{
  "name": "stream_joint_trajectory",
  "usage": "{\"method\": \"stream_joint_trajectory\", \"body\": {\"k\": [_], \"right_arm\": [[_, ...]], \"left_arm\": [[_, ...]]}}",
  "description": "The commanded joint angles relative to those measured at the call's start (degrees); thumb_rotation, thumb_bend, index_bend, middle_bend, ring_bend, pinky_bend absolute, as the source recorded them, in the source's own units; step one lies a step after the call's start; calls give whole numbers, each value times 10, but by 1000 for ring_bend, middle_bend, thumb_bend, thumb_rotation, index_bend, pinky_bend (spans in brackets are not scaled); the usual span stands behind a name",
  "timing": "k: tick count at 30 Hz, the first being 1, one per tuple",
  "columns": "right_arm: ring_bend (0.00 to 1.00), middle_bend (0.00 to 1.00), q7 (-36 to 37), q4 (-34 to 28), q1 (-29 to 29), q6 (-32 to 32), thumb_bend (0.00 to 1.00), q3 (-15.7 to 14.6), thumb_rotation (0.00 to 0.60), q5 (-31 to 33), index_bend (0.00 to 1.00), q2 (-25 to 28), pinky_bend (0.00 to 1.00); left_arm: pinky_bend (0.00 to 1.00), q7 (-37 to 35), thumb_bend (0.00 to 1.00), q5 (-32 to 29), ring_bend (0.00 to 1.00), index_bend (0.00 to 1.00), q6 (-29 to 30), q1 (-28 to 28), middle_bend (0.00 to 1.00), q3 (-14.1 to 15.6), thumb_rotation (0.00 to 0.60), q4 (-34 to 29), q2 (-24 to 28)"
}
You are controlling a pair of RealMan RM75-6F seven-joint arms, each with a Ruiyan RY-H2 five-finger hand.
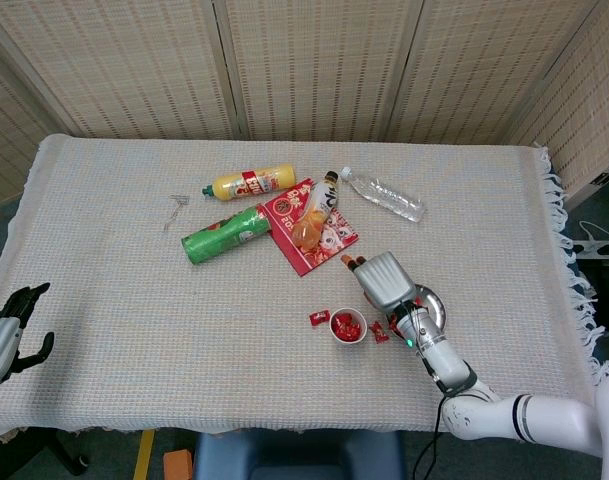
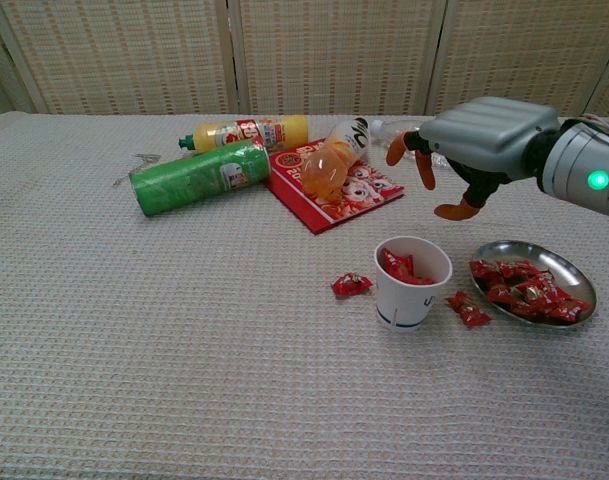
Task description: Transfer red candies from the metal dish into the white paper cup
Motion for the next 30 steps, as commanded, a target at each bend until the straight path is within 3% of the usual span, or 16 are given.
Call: {"method": "stream_joint_trajectory", "body": {"k": [1, 8, 13, 18, 23, 25, 30], "right_arm": [[641, 550, 36, 33, 6, -21, 244, 10, 600, -6, 226, -11, 1000], [645, 576, 62, 127, 34, -89, 244, 11, 600, 1, 206, -36, 1000], [645, 581, 133, 145, 28, -108, 244, -2, 600, -53, 190, -33, 1000], [639, 582, 176, 104, 4, -84, 244, -35, 600, -132, 226, 3, 1000], [619, 583, 148, 62, -18, -53, 193, -62, 600, -171, 236, 36, 1000], [623, 620, 137, 47, -26, -46, 177, -69, 600, -172, 243, 46, 1000], [745, 846, 109, 6, -39, -47, 174, -81, 600, -165, 263, 71, 1000]], "left_arm": [[266, 3, 498, -4, 31, 33, -3, -1, 82, -2, 600, 1, -1], [266, 9, 497, -16, 32, 33, -12, -5, 86, -7, 600, 9, -7], [267, 21, 496, -19, 33, 33, -10, -7, 87, -10, 600, 11, -11], [267, 28, 497, -20, 33, 33, -10, -7, 87, -11, 600, 10, -14], [268, 32, 496, -20, 33, 33, -17, -11, 88, -9, 600, 9, -15], [268, 33, 496, -18, 33, 33, -17, -11, 88, -9, 600, 9, -15], [271, 31, 497, -16, 36, 33, -17, -11, 87, -8, 600, 9, -16]]}}
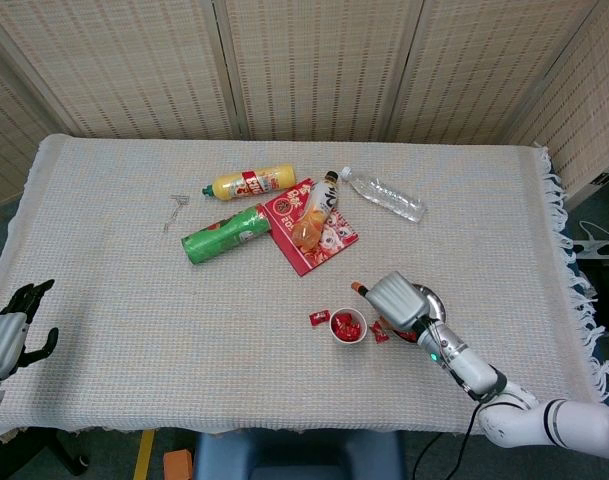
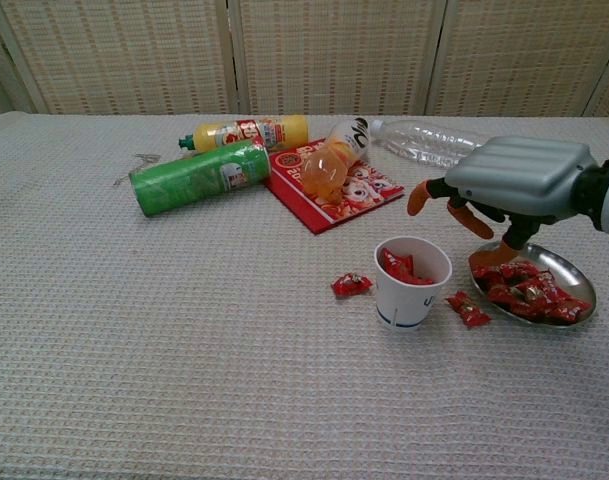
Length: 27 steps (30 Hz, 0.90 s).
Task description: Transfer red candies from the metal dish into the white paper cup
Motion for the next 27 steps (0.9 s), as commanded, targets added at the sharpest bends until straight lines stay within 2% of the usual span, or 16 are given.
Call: {"method": "stream_joint_trajectory", "body": {"k": [1, 4, 7, 15, 27], "right_arm": [[768, 876, -22, -27, -9, -3, 175, -11, 600, 7, 270, 18, 1000], [852, 967, -36, -48, -9, -16, 175, -13, 600, 23, 297, 28, 1000], [896, 999, -49, -62, -8, -26, 174, -13, 600, 41, 318, 33, 1000], [901, 1000, -74, -66, -4, -51, 175, -18, 600, 90, 357, 25, 1000], [902, 1000, -78, -22, -14, -30, 175, -20, 600, 76, 406, -22, 1000]], "left_arm": [[271, -1, 497, 1, 37, 33, 0, 0, 87, 0, 600, 0, 0], [273, -1, 496, 2, 37, 33, 1, 0, 88, 1, 600, 0, 0], [273, -1, 496, 4, 37, 33, 4, 1, 88, 1, 600, -1, 1], [272, -3, 497, 8, 36, 33, 8, 2, 88, 3, 600, -3, 2], [273, -6, 497, 11, 37, 33, 12, 4, 88, 4, 600, -2, 4]]}}
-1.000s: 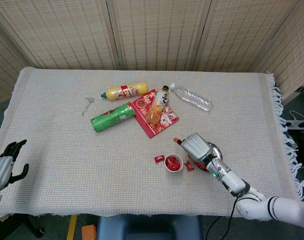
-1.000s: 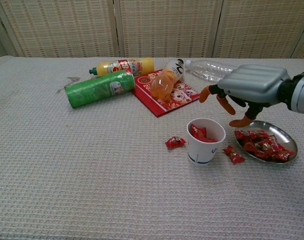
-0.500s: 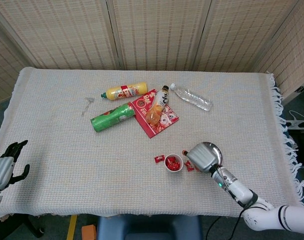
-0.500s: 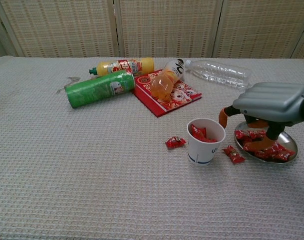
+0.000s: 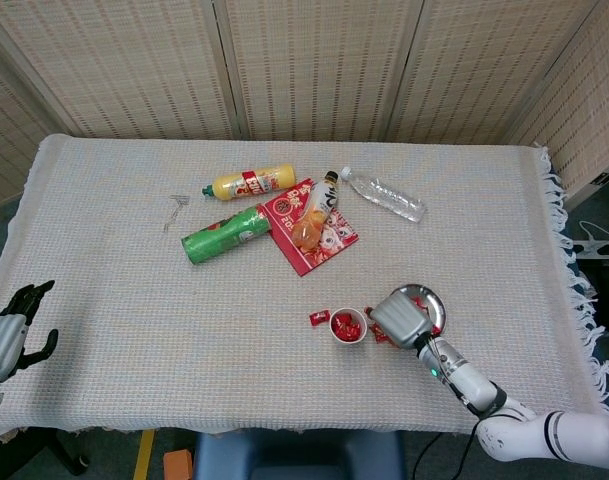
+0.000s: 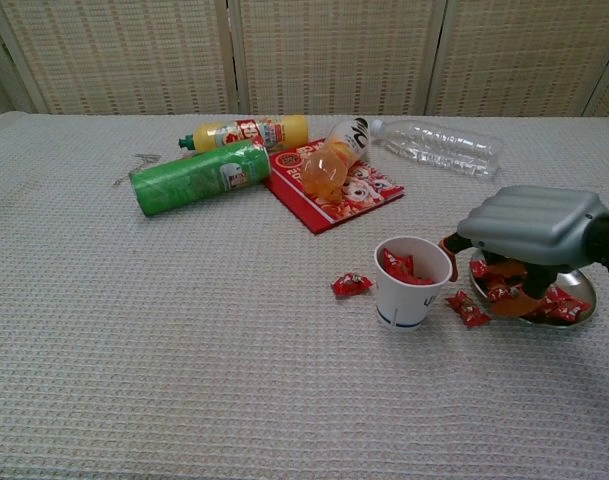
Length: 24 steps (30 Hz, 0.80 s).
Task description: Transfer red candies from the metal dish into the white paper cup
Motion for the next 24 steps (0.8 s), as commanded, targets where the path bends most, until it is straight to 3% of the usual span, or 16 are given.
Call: {"method": "stream_joint_trajectory", "body": {"k": [1, 24], "right_arm": [[902, 1000, 1, 10, -3, 2, 174, -1, 600, -1, 407, -11, 1000], [917, 1000, 20, 61, -14, -3, 175, -1, 600, -12, 486, -50, 1000]], "left_arm": [[273, 0, 497, 0, 37, 33, 0, 0, 88, 0, 600, 0, 0], [273, -4, 494, -4, 37, 33, -3, 0, 88, -1, 600, 4, 1]]}}
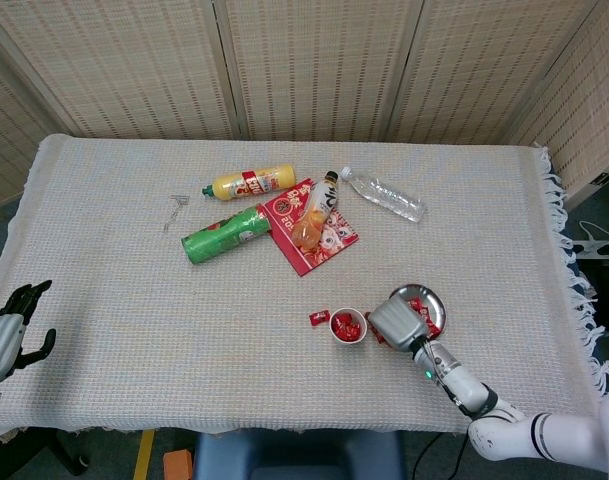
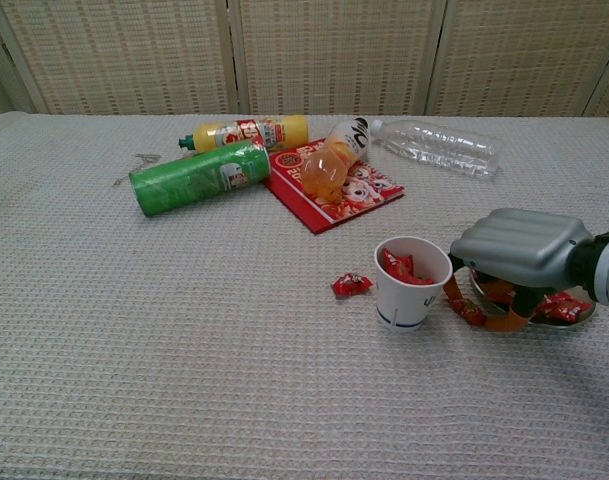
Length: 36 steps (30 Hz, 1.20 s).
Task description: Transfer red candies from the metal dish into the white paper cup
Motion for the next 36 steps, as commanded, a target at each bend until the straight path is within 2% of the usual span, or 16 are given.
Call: {"method": "stream_joint_trajectory", "body": {"k": [1, 8, 14, 20, 24, 32, 36], "right_arm": [[919, 1000, 1, 2, -2, 2, 175, 1, 600, -2, 499, -2, 1000], [925, 1000, 6, 0, -7, 7, 176, 2, 600, -4, 585, 0, 1000], [925, 1000, 26, -30, -17, 32, 181, 10, 600, -20, 590, 27, 1000], [925, 1000, 84, -83, -28, 69, 182, 33, 600, -52, 584, 70, 1000], [925, 1000, 133, -116, -24, 70, 182, 54, 600, -66, 583, 89, 1000], [925, 1000, 139, -120, 6, 39, 182, 85, 600, -47, 583, 66, 1000], [922, 1000, 115, -115, 18, 24, 182, 88, 600, -25, 576, 53, 1000]], "left_arm": [[273, -1, 494, 0, 38, 34, -1, 0, 88, 0, 600, 0, 0], [273, -3, 494, 1, 37, 33, 0, 0, 88, 0, 600, 1, 0], [272, -1, 496, 2, 37, 33, 3, 1, 89, 0, 600, 0, 0], [273, 3, 496, 2, 37, 33, 3, 0, 89, 0, 600, -2, -1], [273, 7, 496, 1, 37, 33, 0, -1, 89, 0, 600, -3, -3], [273, 7, 496, 0, 37, 33, -1, -1, 89, 1, 600, -3, -3], [273, 1, 496, 0, 38, 33, 3, 1, 89, 0, 600, -2, 0]]}}
